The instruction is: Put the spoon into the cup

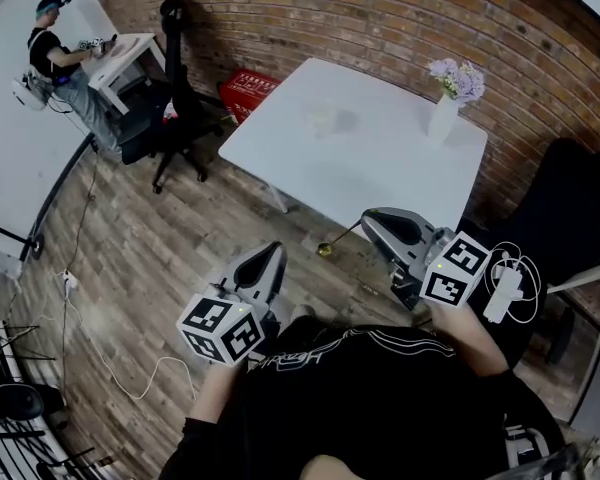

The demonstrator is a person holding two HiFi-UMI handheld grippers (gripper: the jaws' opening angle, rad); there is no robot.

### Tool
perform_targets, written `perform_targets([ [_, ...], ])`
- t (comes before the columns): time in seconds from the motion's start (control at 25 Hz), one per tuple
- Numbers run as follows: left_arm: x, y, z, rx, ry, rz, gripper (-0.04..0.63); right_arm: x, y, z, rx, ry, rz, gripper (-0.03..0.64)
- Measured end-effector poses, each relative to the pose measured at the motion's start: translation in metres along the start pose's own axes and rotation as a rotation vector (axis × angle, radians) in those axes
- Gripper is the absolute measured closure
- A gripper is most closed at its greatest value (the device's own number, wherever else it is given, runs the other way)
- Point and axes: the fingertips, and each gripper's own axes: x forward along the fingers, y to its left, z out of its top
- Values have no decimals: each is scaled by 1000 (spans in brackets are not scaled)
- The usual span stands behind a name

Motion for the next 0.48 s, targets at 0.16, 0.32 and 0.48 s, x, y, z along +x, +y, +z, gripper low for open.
perform_targets([
  [0.16, 18, 6, 8, 13, 7, -26, 591, 5, -14, 2, -3, -5, -16, 618],
  [0.32, 41, 16, 11, 19, 20, -64, 591, 14, -33, -1, 0, -4, -43, 618],
  [0.48, 67, 36, 17, 19, 32, -101, 591, 30, -58, 0, 2, -3, -77, 618],
])
